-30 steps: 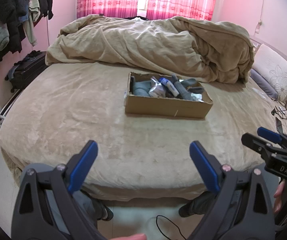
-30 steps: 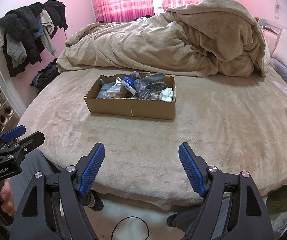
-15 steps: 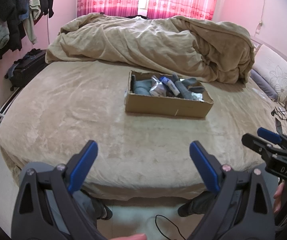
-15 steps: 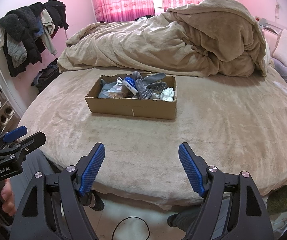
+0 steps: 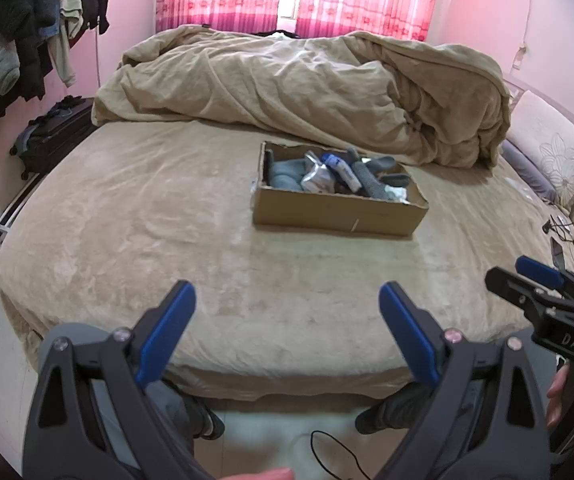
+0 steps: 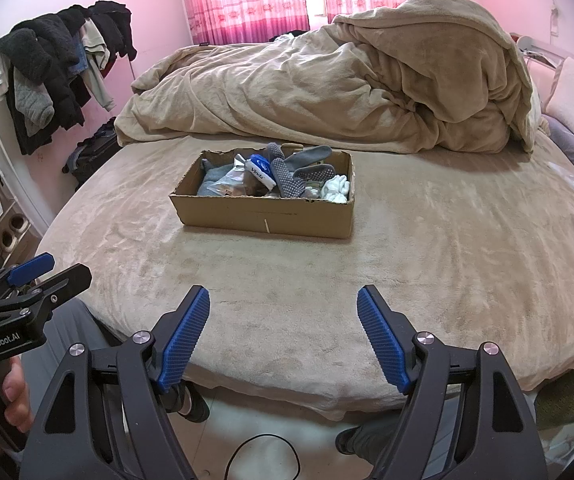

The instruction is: Organize objects

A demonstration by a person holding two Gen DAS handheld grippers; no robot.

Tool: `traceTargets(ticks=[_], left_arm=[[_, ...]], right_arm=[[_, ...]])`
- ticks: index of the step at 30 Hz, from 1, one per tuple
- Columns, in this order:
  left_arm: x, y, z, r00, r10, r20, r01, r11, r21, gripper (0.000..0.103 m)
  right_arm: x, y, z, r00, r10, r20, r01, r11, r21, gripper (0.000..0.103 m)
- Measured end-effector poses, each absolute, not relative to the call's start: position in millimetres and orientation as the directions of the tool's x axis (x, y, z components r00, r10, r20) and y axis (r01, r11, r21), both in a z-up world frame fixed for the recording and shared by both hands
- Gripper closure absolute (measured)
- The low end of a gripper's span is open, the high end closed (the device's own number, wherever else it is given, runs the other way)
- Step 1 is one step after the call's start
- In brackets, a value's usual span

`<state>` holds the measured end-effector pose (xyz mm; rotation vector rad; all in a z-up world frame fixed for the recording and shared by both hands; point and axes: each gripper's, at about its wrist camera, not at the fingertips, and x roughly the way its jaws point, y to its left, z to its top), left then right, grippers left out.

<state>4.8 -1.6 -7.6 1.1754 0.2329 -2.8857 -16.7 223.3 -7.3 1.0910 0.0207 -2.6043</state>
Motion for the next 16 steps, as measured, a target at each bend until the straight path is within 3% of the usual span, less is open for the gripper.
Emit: traceTargets(ticks=[16], left_arm=[[-10,-8,-17,-0.718,0.035,-0.695,0.067,-0.991,-0.120,0.009]], right_arm=[[-24,220,-13,-0.652,-0.286,-0.702,0.298,-0.948,0.109,0.024]])
